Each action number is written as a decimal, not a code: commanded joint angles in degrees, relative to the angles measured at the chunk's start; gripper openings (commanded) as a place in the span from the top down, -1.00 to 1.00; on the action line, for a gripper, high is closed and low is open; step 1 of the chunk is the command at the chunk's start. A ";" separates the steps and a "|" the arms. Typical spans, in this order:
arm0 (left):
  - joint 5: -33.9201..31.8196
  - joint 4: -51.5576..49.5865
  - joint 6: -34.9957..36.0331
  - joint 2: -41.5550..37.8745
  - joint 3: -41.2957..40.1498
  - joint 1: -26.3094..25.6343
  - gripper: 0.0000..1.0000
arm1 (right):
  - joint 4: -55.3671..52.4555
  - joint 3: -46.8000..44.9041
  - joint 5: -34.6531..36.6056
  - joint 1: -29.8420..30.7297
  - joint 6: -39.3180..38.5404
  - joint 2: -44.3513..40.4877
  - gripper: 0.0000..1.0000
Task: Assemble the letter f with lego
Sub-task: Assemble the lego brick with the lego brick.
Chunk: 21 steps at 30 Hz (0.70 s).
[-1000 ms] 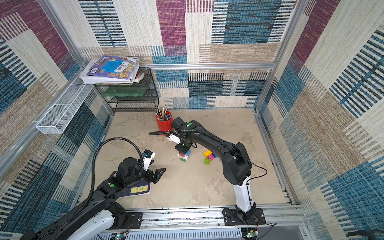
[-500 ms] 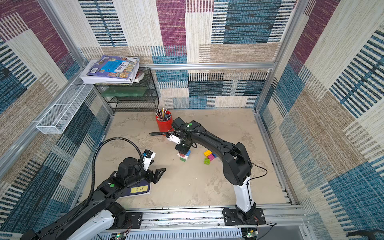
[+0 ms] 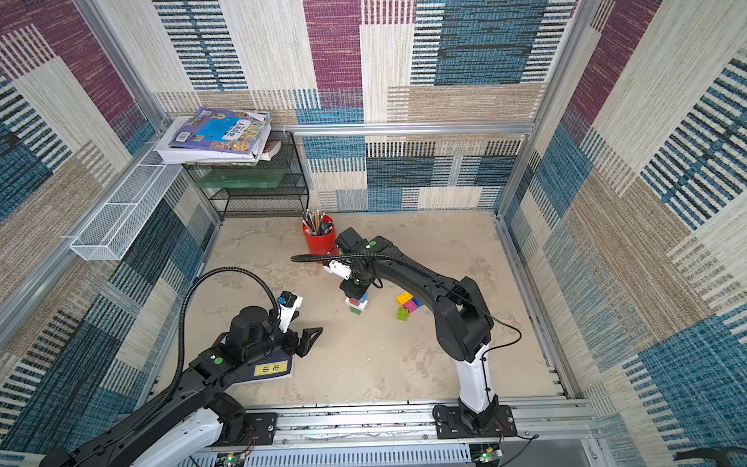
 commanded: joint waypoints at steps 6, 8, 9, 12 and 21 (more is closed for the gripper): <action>0.21 0.70 -0.02 0.40 0.09 -0.05 -0.99 | -4.38 0.13 1.88 -0.34 -0.14 -1.60 0.44; 0.29 0.72 -0.02 0.57 0.18 -0.03 -0.98 | -4.25 -0.02 1.57 -0.43 -0.38 -2.35 0.44; 0.30 0.66 0.06 0.67 0.22 -0.05 -0.98 | -4.20 -0.16 1.39 -0.53 -0.43 -2.59 0.43; 0.39 0.71 0.07 1.04 0.35 -0.05 -0.99 | -3.98 -0.80 1.03 -0.60 -0.65 -2.90 0.43; 0.39 0.61 0.07 1.12 0.44 -0.05 -0.98 | -4.04 -2.07 1.48 -0.52 -0.47 -1.57 0.43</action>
